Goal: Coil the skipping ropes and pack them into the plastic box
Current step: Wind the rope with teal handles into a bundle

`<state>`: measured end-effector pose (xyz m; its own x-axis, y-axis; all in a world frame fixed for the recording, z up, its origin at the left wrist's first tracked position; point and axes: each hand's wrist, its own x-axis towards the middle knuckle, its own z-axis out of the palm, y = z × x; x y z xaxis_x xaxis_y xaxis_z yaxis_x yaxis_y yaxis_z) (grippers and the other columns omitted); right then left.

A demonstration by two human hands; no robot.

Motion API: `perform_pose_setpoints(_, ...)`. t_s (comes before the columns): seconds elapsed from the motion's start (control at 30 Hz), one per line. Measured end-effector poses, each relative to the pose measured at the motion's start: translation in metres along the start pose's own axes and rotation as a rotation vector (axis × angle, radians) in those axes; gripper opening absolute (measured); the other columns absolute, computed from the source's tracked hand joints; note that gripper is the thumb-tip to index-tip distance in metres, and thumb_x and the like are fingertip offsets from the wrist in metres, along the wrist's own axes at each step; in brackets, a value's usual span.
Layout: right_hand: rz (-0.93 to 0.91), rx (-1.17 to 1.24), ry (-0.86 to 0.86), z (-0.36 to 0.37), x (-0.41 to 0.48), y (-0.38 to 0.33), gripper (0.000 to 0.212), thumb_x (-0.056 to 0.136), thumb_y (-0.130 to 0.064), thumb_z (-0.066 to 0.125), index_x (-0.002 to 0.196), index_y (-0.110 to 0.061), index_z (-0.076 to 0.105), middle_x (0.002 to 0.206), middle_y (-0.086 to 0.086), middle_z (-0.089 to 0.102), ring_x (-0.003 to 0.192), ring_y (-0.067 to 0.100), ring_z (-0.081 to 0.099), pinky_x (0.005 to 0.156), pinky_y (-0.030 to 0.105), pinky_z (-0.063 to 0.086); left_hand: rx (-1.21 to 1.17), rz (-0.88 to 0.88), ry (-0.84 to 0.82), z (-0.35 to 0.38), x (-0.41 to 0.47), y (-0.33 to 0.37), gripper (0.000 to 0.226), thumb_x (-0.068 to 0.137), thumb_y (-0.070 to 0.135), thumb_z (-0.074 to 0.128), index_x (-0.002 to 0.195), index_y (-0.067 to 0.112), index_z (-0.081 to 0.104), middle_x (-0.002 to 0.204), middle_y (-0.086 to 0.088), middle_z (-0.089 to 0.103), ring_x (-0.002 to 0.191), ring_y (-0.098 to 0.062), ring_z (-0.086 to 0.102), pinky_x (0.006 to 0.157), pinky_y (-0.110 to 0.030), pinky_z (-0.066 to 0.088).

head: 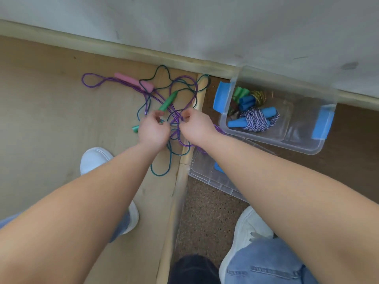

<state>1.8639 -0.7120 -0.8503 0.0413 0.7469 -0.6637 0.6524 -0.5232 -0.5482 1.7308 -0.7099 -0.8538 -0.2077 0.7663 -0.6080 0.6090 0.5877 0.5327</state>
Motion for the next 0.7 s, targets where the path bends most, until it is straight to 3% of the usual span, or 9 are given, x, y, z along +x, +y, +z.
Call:
perform_pose_setpoints(0.13,-0.099,-0.078,-0.008,0.01,0.036,-0.009,0.055,0.093,-0.014,0.052,0.147,-0.018,0.045,0.132,0.015,0.056,0.117,0.032,0.056,0.093,0.031,0.044,0.202,0.1,0.045,-0.009,0.028,-0.015,0.047,0.084,0.015,0.055,0.131,0.021,0.057,0.132,-0.011,0.051,0.122,-0.032,0.052,0.107,-0.038,0.04)
perform_pose_setpoints(0.33,-0.15,-0.316,-0.209,0.02,0.071,-0.031,0.074,0.092,-0.015,0.051,0.158,-0.035,0.023,0.154,0.02,0.029,0.131,0.039,0.047,0.107,0.037,0.042,0.498,-0.029,-0.022,-0.015,0.054,-0.036,0.058,0.078,0.016,0.064,0.132,0.03,0.049,0.131,-0.012,0.042,0.122,-0.036,0.046,0.1,-0.043,0.037)
perform_pose_setpoints(0.43,-0.094,-0.4,-0.222,0.028,0.08,-0.03,0.063,0.091,-0.018,0.053,0.152,-0.031,0.039,0.15,0.016,0.028,0.123,0.039,0.052,0.104,0.034,0.044,0.57,-0.007,-0.094,-0.013,0.062,-0.048,0.048,0.084,0.024,0.062,0.132,0.03,0.055,0.127,-0.013,0.041,0.118,-0.037,0.048,0.101,-0.042,0.043)
perform_pose_setpoints(0.57,-0.057,-0.204,-0.073,0.03,0.079,-0.025,0.031,0.097,-0.023,0.05,0.122,-0.018,0.066,0.126,0.015,0.06,0.112,0.033,0.06,0.092,0.031,0.046,0.639,0.025,-0.09,-0.012,0.065,-0.054,0.046,0.081,0.031,0.073,0.125,0.027,0.062,0.121,-0.013,0.043,0.112,-0.037,0.05,0.096,-0.042,0.047)
perform_pose_setpoints(0.63,-0.057,-0.109,0.007,0.026,0.073,-0.019,0.025,0.099,-0.026,0.052,0.112,-0.013,0.069,0.112,0.011,0.07,0.102,0.029,0.062,0.078,0.029,0.044,0.737,0.082,-0.062,-0.011,0.059,-0.052,0.048,0.073,0.041,0.079,0.118,0.026,0.067,0.123,-0.012,0.041,0.114,-0.035,0.046,0.096,-0.041,0.042)
perform_pose_setpoints(0.7,-0.06,-0.034,0.059,0.02,0.062,-0.013,0.019,0.098,-0.028,0.057,0.106,-0.015,0.067,0.1,0.004,0.068,0.09,0.022,0.057,0.07,0.027,0.036,0.813,0.187,0.032,-0.01,0.049,-0.044,0.042,0.074,0.05,0.075,0.109,0.028,0.069,0.139,-0.012,0.034,0.124,-0.036,0.037,0.098,-0.043,0.034)
